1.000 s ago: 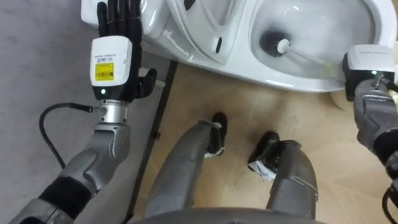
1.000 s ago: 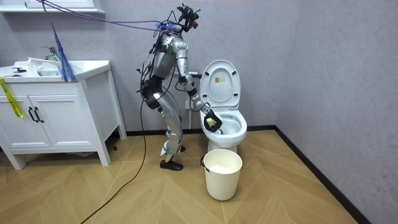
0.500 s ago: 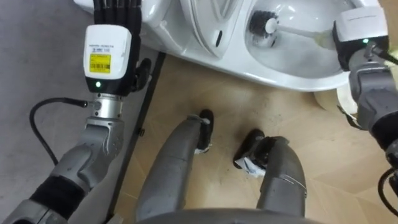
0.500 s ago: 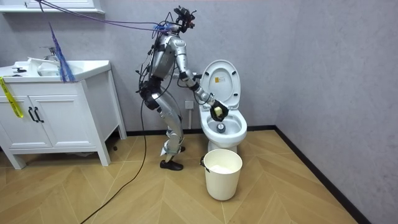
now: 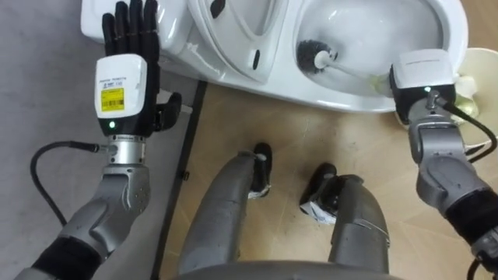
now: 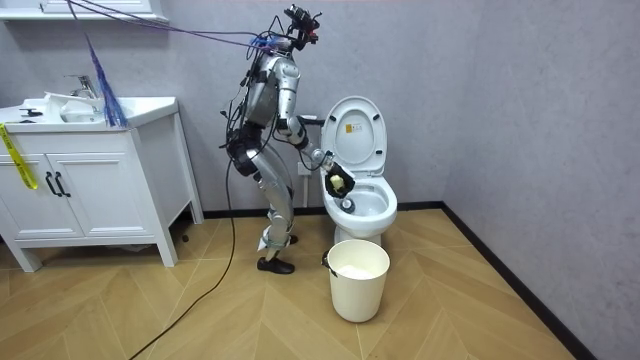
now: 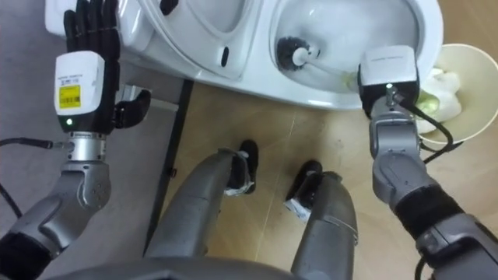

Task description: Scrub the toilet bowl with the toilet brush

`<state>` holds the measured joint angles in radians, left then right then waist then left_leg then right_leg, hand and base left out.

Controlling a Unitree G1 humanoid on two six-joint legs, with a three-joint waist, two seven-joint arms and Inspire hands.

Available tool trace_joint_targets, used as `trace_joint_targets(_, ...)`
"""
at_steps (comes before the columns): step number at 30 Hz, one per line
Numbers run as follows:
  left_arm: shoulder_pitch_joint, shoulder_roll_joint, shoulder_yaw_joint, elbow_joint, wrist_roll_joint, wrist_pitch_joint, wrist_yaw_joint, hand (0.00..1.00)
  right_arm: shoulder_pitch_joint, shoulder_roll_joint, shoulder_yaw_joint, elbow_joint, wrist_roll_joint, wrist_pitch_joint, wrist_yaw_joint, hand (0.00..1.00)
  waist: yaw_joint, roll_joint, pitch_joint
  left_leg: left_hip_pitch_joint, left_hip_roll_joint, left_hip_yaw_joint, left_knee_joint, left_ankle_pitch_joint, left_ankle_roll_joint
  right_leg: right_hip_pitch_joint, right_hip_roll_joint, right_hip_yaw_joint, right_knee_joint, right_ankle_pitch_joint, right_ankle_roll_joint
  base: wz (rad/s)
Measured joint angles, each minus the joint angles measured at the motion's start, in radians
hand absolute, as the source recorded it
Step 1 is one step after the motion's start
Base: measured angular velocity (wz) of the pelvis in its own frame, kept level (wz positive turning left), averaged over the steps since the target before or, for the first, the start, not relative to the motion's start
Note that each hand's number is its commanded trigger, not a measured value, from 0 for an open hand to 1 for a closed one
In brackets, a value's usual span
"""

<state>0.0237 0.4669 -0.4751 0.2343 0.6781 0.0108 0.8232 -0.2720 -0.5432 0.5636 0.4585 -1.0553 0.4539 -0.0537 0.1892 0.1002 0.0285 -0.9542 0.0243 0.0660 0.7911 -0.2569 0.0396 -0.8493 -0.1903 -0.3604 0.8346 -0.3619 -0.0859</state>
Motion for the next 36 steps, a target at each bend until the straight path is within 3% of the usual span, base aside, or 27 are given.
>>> trace_joint_targets(3,-0.007,0.003,0.0,-0.004,-0.001,-0.001,-0.002,0.0,-0.078,-0.001,0.001,0.101,0.051,-0.049,-0.001,1.0,0.0,-0.009,0.0062,-0.005,-0.004,0.003,0.005,-0.002,-0.003,-0.012,-0.01,0.003,0.021,-0.012,-0.003,0.06)
trace_joint_targets(4,-0.012,0.005,0.0,-0.006,-0.002,-0.001,-0.002,0.0,-0.093,-0.001,0.003,0.115,0.056,-0.056,-0.001,1.0,0.0,-0.011,0.008,-0.008,-0.005,0.003,0.006,-0.002,-0.003,-0.016,-0.012,0.003,0.024,-0.013,-0.004,0.07)
trace_joint_targets(6,-0.014,0.025,0.001,-0.037,-0.017,-0.01,-0.002,0.0,-0.127,-0.005,0.004,0.13,0.082,-0.068,0.001,1.0,0.002,-0.028,0.0188,-0.021,-0.006,0.004,0.012,-0.002,-0.004,-0.031,-0.017,0.002,0.038,-0.018,-0.009,0.07)
trace_joint_targets(8,-0.014,0.03,0.002,-0.043,-0.019,-0.018,-0.001,0.0,-0.134,-0.005,0.006,0.131,0.092,-0.069,0.006,1.0,0.005,-0.034,0.0221,-0.023,-0.006,0.004,0.013,-0.002,-0.004,-0.032,-0.017,0.001,0.038,-0.019,-0.009,0.02)
trace_joint_targets(14,-0.018,0.032,0.005,-0.04,-0.02,-0.043,0.0,0.0,-0.133,0.001,0.006,0.143,0.108,-0.069,0.008,1.0,0.005,-0.035,0.0218,-0.031,-0.005,0.002,0.026,-0.003,-0.002,-0.03,-0.016,-0.003,0.041,-0.02,-0.006,0.0)
trace_joint_targets(17,-0.034,0.032,-0.006,-0.024,-0.018,-0.041,0.001,0.0,-0.148,-0.002,0.014,0.218,0.183,-0.088,-0.036,1.0,0.009,-0.034,0.0213,-0.03,-0.003,0.002,0.026,-0.003,-0.002,-0.029,-0.018,-0.005,0.044,-0.02,-0.005,0.01)
trace_joint_targets(19,-0.048,0.032,-0.014,-0.014,-0.018,-0.037,0.0,0.0,-0.183,0.008,0.026,0.31,0.314,-0.11,-0.064,1.0,0.011,-0.032,0.0206,-0.027,-0.006,0.001,0.024,-0.003,-0.002,-0.026,-0.019,-0.008,0.043,-0.019,-0.006,0.03)
trace_joint_targets(21,-0.052,0.032,-0.023,-0.02,-0.014,-0.023,-0.002,0.0,-0.213,0.016,0.019,0.428,0.562,-0.163,-0.106,1.0,0.011,-0.031,0.0206,-0.027,-0.014,-0.002,0.021,-0.002,-0.001,-0.027,-0.028,-0.01,0.051,-0.023,-0.006,0.12)
trace_joint_targets(22,-0.052,0.032,-0.024,-0.021,-0.013,-0.02,-0.001,0.0,-0.22,0.018,0.013,0.445,0.617,-0.174,-0.124,1.0,0.009,-0.032,0.0207,-0.026,-0.017,-0.001,0.019,-0.001,0.0,-0.028,-0.032,-0.01,0.052,-0.024,-0.005,0.09)
trace_joint_targets(25,-0.052,0.032,-0.036,-0.035,-0.009,0.008,0.004,0.0,-0.259,0.015,-0.07,0.536,1.011,-0.216,-0.15,1.0,-0.005,-0.041,0.0234,-0.019,-0.023,0.006,0.004,0.006,0.004,-0.032,-0.045,-0.002,0.057,-0.027,0.0,0.07)
trace_joint_targets(27,-0.05,0.03,-0.038,-0.041,-0.01,0.023,0.023,0.0,-0.272,0.014,-0.087,0.574,1.18,-0.247,-0.159,1.0,-0.021,-0.057,0.0293,-0.021,-0.032,0.015,0.001,0.008,0.007,-0.045,-0.058,0.01,0.074,-0.032,0.004,0.06)
trace_joint_targets(30,-0.059,0.027,-0.035,-0.044,-0.01,0.027,0.04,0.0,-0.274,0.006,-0.088,0.581,1.281,-0.28,-0.176,1.0,-0.04,-0.068,0.0317,-0.039,-0.039,0.019,0.005,0.015,0.015,-0.07,-0.071,0.016,0.09,-0.033,0.005,0.05)
trace_joint_targets(33,-0.07,0.024,-0.036,-0.043,-0.007,0.032,0.039,0.0,-0.272,0.008,-0.093,0.582,1.37,-0.279,-0.185,1.0,-0.049,-0.081,0.0325,-0.041,-0.055,0.023,-0.004,0.027,0.021,-0.086,-0.086,0.03,0.104,-0.031,0.009,0.07)
trace_joint_targets(36,-0.08,0.015,-0.039,-0.036,-0.008,0.035,0.039,0.0,-0.267,0.009,-0.093,0.581,1.455,-0.282,-0.185,1.0,-0.051,-0.084,0.0321,-0.041,-0.055,0.03,-0.012,0.034,0.025,-0.091,-0.086,0.036,0.099,-0.024,0.014,0.0)
